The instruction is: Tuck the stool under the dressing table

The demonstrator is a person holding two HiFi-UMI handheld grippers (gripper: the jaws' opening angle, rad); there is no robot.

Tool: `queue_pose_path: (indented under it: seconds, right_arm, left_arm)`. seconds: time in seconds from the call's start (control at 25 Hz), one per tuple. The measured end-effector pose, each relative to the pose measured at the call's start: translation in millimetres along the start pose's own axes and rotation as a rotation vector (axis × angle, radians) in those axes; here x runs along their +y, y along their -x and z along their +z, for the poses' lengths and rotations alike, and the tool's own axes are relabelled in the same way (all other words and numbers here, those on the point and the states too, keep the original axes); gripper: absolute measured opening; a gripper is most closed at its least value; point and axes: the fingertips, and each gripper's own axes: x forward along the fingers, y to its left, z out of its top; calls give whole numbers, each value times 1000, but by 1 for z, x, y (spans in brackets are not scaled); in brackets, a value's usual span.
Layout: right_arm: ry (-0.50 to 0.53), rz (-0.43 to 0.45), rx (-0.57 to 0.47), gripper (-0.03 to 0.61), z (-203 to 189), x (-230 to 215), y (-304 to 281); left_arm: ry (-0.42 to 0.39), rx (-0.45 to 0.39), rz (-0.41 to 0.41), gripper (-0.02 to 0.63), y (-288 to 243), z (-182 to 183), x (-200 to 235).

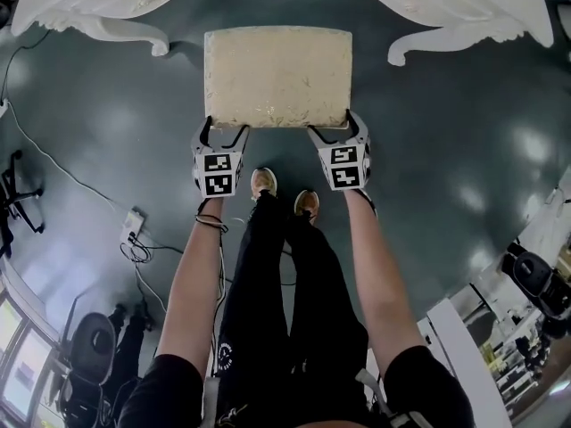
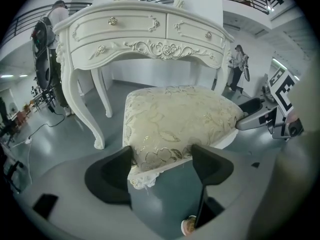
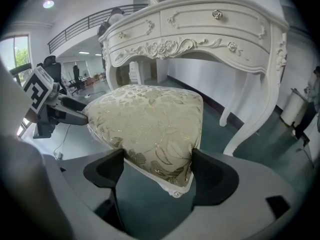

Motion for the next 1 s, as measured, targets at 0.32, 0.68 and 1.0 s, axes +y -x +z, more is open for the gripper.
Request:
queue_pose_path:
  seconds: [0.32,0.68,1.0]
  right_arm:
    - [-1,-7,-6,443,24,-16,-18]
    - [24,9,-23,443,58,-40,-41]
    - [12,-9,-36,443,88,-53,-62]
  left_arm:
    - [6,5,2,391,-20,24,11]
    - [29,-18,42,391,-45,54,24]
    - [16,-7,53,391,-70,83,45]
